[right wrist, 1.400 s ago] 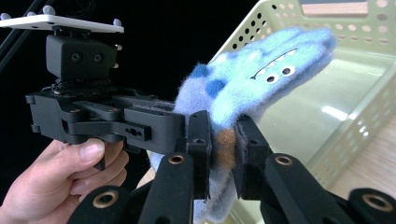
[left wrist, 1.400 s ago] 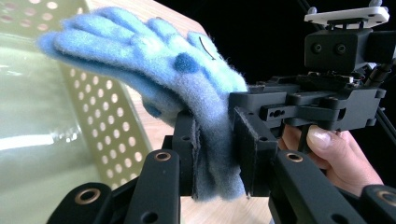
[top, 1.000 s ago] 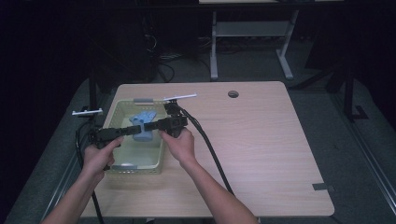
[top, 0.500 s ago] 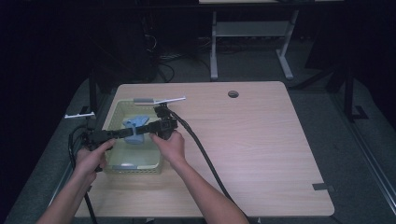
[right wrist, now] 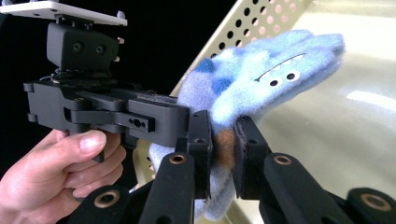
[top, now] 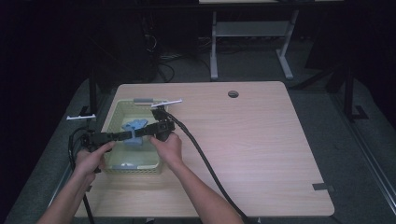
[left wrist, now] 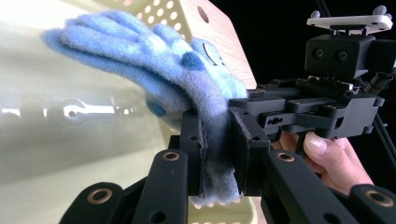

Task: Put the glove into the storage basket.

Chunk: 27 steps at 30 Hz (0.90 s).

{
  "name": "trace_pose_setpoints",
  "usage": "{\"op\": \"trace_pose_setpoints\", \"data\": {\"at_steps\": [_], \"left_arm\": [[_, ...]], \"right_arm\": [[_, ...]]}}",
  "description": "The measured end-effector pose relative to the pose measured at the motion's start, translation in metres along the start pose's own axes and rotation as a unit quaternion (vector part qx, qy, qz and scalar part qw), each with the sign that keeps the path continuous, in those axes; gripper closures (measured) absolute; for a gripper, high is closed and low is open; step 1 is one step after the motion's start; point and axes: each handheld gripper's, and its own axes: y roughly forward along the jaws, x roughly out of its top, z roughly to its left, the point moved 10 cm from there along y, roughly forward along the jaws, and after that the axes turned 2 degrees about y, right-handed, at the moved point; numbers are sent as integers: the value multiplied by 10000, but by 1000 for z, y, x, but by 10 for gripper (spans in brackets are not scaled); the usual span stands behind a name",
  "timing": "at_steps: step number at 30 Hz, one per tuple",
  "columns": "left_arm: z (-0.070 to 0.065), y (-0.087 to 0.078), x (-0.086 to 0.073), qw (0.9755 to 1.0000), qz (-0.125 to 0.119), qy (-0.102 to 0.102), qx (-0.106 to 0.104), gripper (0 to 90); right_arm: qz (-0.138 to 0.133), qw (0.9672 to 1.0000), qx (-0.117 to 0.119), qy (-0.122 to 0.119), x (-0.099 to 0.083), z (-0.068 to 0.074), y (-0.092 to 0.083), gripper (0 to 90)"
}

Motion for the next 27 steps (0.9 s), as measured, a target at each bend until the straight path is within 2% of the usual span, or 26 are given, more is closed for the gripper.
{"op": "trace_pose_setpoints", "data": {"at_steps": [9, 27], "left_arm": [[11, -2, -4, 9999, 64, -45, 129, 755], [14, 3, -7, 9994, 194, -13, 276, 754]], "right_arm": [[70, 9999, -85, 96, -3, -6, 11, 776], [197, 9993, -291, 142, -7, -13, 13, 727]]}}
